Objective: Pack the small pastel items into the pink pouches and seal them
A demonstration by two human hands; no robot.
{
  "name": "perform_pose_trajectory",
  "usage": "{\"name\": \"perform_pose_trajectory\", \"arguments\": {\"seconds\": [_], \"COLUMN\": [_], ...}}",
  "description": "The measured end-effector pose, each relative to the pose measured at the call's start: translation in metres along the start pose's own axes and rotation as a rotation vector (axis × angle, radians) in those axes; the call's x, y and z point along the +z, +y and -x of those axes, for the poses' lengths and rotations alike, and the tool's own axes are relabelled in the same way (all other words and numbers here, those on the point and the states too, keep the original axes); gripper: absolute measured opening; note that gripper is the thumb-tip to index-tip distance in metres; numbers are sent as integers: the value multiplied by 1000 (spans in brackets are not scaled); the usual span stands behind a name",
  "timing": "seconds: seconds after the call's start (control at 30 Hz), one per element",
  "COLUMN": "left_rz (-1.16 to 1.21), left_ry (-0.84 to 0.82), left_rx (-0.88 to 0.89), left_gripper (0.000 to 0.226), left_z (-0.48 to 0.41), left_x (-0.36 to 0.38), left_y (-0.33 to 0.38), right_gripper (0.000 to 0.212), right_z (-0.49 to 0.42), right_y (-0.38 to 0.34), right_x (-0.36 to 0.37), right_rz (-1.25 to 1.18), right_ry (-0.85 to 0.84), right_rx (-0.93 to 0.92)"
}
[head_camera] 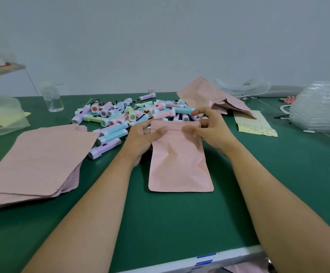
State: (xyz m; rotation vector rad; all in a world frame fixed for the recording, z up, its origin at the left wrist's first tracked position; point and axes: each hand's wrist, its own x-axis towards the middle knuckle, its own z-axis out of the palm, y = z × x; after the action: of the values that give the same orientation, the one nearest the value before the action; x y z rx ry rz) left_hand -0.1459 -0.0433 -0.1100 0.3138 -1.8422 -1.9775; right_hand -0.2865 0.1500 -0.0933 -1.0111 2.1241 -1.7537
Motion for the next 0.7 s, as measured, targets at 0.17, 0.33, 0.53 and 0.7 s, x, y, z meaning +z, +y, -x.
{"name": "perform_pose_trajectory", "arguments": {"seconds": [0.17,0.33,0.53,0.7], "left_rz": [-39,-77,-84,-111], "left_ry": [53,131,129,109], "left_rx": [-1,13,32,24], "left_gripper": [48,60,55,49], "left_z": [-3,-3,-3,-4], "left_x": [-1,1,4,4], "left_y": [-2,0,2,-1], "right_gripper": [26,26,24,30], "right_z": [-13,-6,-12,-21], "right_y": [5,41,58,60], "right_x": [-38,-105,-119,-108], "right_rz": [151,848,1021,1166], "right_ry": [502,770,634,559], "right_rx": [172,480,526,478]}}
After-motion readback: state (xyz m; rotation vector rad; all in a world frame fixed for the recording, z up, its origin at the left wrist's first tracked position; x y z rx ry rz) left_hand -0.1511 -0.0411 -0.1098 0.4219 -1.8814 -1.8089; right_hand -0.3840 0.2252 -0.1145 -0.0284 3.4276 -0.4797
